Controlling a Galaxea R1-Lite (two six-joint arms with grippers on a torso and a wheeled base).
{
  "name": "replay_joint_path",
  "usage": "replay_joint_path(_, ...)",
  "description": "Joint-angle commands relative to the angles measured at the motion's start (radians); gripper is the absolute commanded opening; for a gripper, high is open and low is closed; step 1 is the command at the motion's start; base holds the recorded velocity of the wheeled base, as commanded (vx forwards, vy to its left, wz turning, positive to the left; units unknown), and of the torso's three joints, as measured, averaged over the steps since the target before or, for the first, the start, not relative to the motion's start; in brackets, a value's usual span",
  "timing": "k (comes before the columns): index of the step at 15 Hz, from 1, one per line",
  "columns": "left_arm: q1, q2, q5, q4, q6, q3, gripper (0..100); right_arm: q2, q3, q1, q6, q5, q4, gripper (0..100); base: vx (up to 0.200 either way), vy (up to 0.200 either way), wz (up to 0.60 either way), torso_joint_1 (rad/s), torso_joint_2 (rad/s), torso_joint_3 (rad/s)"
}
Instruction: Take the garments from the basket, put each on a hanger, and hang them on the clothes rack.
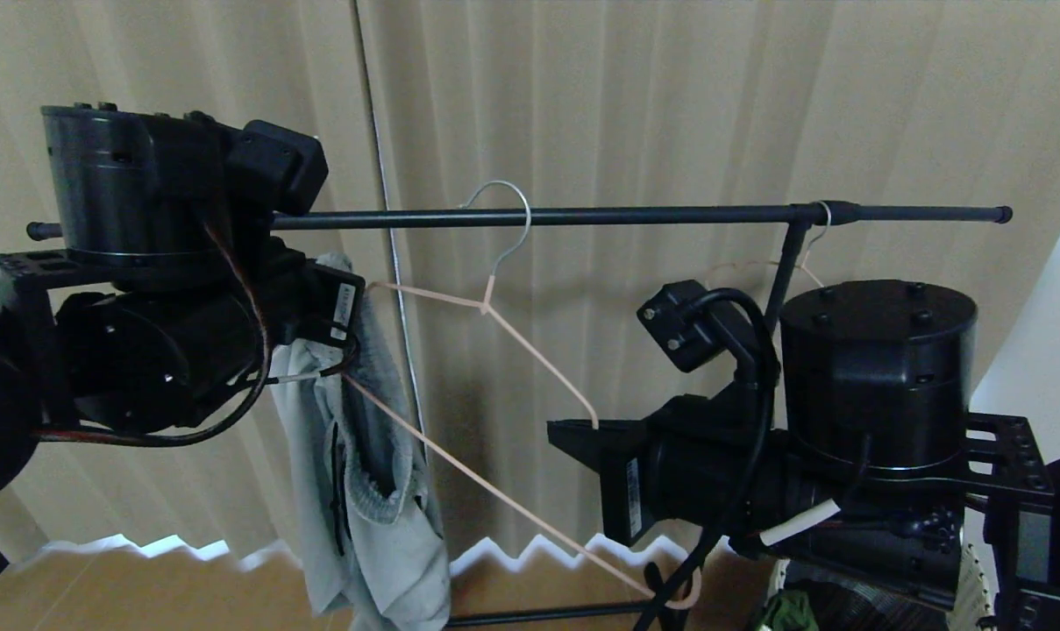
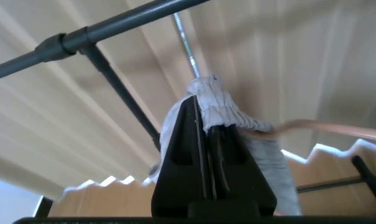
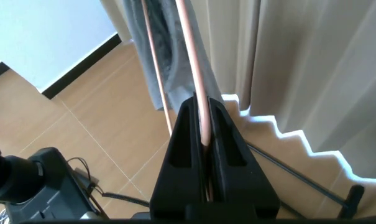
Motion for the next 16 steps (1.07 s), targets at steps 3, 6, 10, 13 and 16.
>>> replay_joint_path(3, -0.071, -0.054, 0.000, 0.007, 0.001, 0.008, 0, 0.049, -0.009, 0.000, -0.001, 0.000, -0.008, 0, 0.000, 0.000, 0.00, 0.000, 0.00, 0.000)
replay_joint_path(6, -0.125, -0.084, -0.001, 0.049, -0.002, 0.023, 0, 0.064, -0.016, 0.002, -0.001, 0.000, -0.008, 0, 0.000, 0.000, 0.00, 0.000, 0.00, 0.000)
replay_joint_path(10, -0.215, -0.090, -0.070, 0.045, -0.026, 0.030, 0, 0.064, -0.018, 0.002, -0.002, 0.000, -0.008, 0, 0.000, 0.000, 0.00, 0.000, 0.00, 0.000)
replay_joint_path(13, -0.251, -0.123, -0.228, 0.049, -0.051, 0.079, 0, 0.059, -0.012, 0.000, -0.001, 0.000, -0.008, 0, 0.000, 0.000, 0.00, 0.000, 0.00, 0.000)
replay_joint_path(16, -0.248, -0.155, -0.253, 0.047, -0.049, 0.116, 0, 0.049, -0.007, -0.003, 0.001, -0.006, -0.008, 0, 0.000, 0.000, 0.00, 0.000, 0.00, 0.000)
